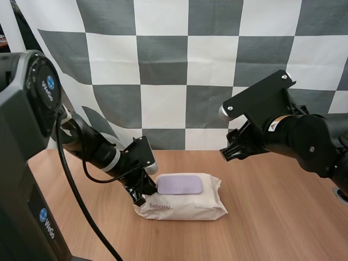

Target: Open the wet wipes lid

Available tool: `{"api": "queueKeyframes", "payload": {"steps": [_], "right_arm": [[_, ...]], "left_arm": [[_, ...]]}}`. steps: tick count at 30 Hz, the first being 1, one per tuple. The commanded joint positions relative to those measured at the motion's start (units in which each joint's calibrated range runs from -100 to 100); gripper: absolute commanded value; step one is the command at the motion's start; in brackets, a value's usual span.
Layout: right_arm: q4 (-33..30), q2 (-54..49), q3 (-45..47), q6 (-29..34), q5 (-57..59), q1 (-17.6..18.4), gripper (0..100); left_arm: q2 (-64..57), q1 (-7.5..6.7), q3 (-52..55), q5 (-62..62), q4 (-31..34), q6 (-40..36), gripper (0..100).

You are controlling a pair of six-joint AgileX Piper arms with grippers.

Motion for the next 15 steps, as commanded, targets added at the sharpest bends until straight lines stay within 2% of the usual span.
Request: {"api": "queueKeyframes", "payload": {"steps": [1, 6, 11, 12, 15], "right_arm": [[0.1, 0.0, -0.1, 0.0, 0.9, 0.0, 97], [0.1, 0.0, -0.1, -0.5, 3.8, 0.0, 91], [0.2, 0.0, -0.1, -1.5, 4.3, 0.0, 89], [0.2, 0.0, -0.1, -1.5, 4.5, 0.0, 89], [0.2, 0.0, -0.1, -1.5, 4.8, 0.0, 89]], "left_arm": [[1.6, 0.0, -0.5, 0.2, -0.4, 0.8, 0], [1.8, 0.0, -1.7, 0.4, -0.4, 0.8, 0], [1.3, 0.3, -2.6, 4.0, 0.5, 0.7, 2], [1.2, 0.55, -2.6, 4.4, 0.4, 0.7, 6], [-1.0, 2.11, -3.4, 8.3, 0.3, 0.7, 34]]}}
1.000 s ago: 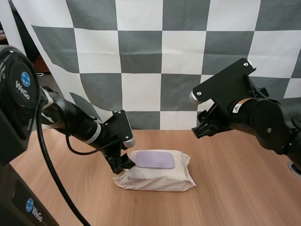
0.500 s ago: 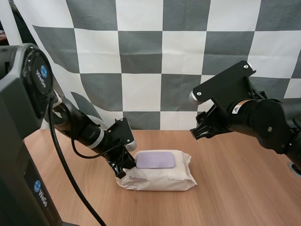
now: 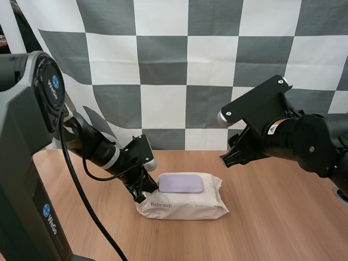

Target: Open the wet wipes lid

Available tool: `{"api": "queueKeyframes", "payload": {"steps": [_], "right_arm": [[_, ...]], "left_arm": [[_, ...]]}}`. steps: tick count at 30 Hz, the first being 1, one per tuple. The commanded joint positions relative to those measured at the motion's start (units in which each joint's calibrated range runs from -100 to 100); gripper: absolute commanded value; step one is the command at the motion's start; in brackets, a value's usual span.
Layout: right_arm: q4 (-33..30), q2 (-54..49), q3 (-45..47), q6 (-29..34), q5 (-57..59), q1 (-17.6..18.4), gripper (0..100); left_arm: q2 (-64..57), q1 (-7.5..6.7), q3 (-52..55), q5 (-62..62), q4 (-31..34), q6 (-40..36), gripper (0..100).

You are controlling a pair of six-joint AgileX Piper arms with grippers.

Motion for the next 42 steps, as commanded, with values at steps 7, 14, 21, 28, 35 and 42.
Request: {"api": "queueKeyframes", "payload": {"steps": [7, 14, 21, 28, 35, 42], "right_arm": [[0.0, 0.0, -0.1, 0.0, 0.3, 0.0, 89], [0.0, 0.0, -0.1, 0.0, 0.3, 0.0, 89], [0.0, 0.0, -0.1, 0.0, 0.3, 0.0, 89], [0.0, 0.0, -0.1, -0.1, 0.3, 0.0, 89], [0.0, 0.0, -0.1, -1.1, -0.8, 0.0, 89], [0.0, 0.0, -0.1, -1.1, -1.9, 0.0, 89]], "left_arm": [[-6.7, 4.23, -2.4, 15.1, 3.7, 0.7, 80], [-10.7, 4.41, -2.4, 23.8, 10.1, -3.1, 84], [-19.2, 4.41, -2.1, 23.8, 10.8, -5.7, 84], [-22.2, 4.41, 2.1, 23.8, 10.6, -6.0, 84], [-22.2, 4.33, 7.7, 23.8, 8.0, -3.3, 89], [-22.2, 4.07, 12.1, 15.6, 4.7, 0.0, 89]]}}
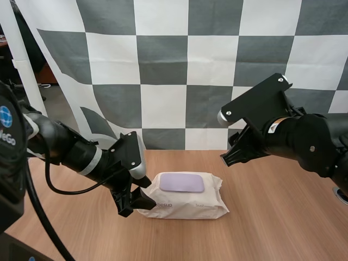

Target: Open the wet wipes lid

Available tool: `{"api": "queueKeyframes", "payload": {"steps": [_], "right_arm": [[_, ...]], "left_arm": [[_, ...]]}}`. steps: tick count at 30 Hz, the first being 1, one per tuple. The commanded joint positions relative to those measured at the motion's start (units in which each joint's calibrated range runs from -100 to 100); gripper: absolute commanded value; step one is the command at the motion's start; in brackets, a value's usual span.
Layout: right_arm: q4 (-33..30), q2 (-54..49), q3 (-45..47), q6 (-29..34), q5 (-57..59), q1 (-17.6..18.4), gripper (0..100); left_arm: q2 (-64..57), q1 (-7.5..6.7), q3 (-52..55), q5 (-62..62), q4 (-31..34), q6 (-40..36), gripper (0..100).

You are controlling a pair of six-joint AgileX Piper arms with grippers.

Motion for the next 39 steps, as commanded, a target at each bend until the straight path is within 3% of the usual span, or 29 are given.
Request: {"api": "queueKeyframes", "payload": {"steps": [1, 10, 16, 19, 22, 23, 28, 31, 34, 39], "right_arm": [[0.0, 0.0, -0.1, -0.1, -0.4, 0.0, 89], [0.9, 0.0, -0.1, -0.1, -0.2, 0.0, 89], [1.5, 0.0, -0.1, -0.1, 1.5, 0.0, 89], [1.5, 0.0, -0.1, -0.1, 1.5, 0.0, 89], [1.5, 0.0, -0.1, -0.1, 1.5, 0.0, 89], [1.6, 0.0, -0.1, -0.1, 1.5, 0.0, 89], [1.8, 0.0, -0.1, -0.6, 1.8, 0.1, 88], [8.0, 0.0, -0.1, -8.2, 5.4, 0.7, 79], [17.4, 0.0, -0.1, -20.2, 12.3, 1.3, 67], [28.0, 4.7, -0.1, -34.2, 21.1, 1.3, 67]], "left_arm": [[0.3, -0.4, 1.1, -4.8, -1.2, 0.4, 89], [6.0, -4.02, 2.9, -17.9, -6.2, 0.6, 89], [10.4, -4.53, 2.9, -20.1, -11.1, 1.3, 85], [11.9, -4.53, 2.8, -23.0, -12.8, 1.3, 60], [13.0, -4.53, 2.5, -23.2, -12.8, 1.3, 11], [13.3, -4.53, 2.5, -22.9, -12.8, 1.3, 0], [13.5, -4.53, 2.3, -21.4, -12.9, 1.3, 0], [13.5, -4.53, 1.8, -18.4, -12.4, 1.3, 0], [13.5, -4.53, 1.1, -14.6, -12.4, 1.3, 0], [13.5, -4.53, 1.0, -11.1, -12.8, 1.3, 0]]}}
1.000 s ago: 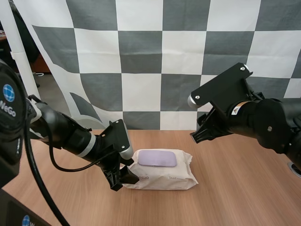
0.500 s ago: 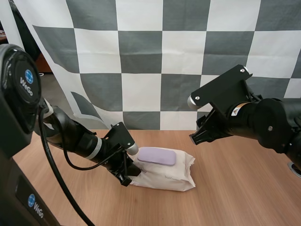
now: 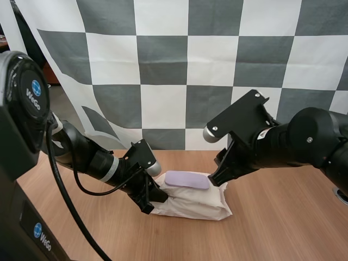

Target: Open the wet wipes lid

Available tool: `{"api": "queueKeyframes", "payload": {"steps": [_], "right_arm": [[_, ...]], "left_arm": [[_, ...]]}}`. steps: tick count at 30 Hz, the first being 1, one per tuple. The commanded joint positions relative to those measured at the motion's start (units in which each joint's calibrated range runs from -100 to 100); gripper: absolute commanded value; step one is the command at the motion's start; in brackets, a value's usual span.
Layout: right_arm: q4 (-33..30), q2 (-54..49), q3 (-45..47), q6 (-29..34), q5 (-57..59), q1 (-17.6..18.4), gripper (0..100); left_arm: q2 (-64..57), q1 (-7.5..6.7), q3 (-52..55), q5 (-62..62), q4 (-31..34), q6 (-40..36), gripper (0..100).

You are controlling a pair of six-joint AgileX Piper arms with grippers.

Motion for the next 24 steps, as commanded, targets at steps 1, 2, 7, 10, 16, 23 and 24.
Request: {"api": "queueKeyframes", "payload": {"steps": [1, 2, 7, 10, 16, 23, 24], "right_arm": [[13.4, 3.5, -0.1, -22.8, 5.2, 0.0, 67], [13.5, 4.9, -0.1, -24.1, 5.6, 0.0, 67], [13.1, 13.5, -0.1, -31.9, 5.1, 0.0, 67], [13.4, 18.0, -0.1, -33.9, 3.1, 0.8, 67], [10.9, 22.9, -0.1, -34.8, -2.0, 4.3, 67], [4.2, 23.6, -0.1, -33.4, -10.8, 9.0, 67], [3.4, 23.6, -0.1, -33.0, -11.9, 9.2, 67]], "left_arm": [[0.0, 0.0, -0.1, 0.9, -0.1, 0.9, 0], [0.0, 0.0, -0.1, 1.1, -0.1, 0.9, 0], [0.0, 0.0, -0.1, 1.2, -0.1, 0.9, 0], [0.0, 0.0, -0.1, 1.2, -0.1, 0.9, 0], [0.0, 0.0, -0.1, 0.9, -0.1, 0.9, 0], [0.0, 0.0, -0.1, 0.8, 0.3, 0.9, 0], [0.0, 0.0, -0.1, 0.8, 0.4, 0.9, 0]]}}
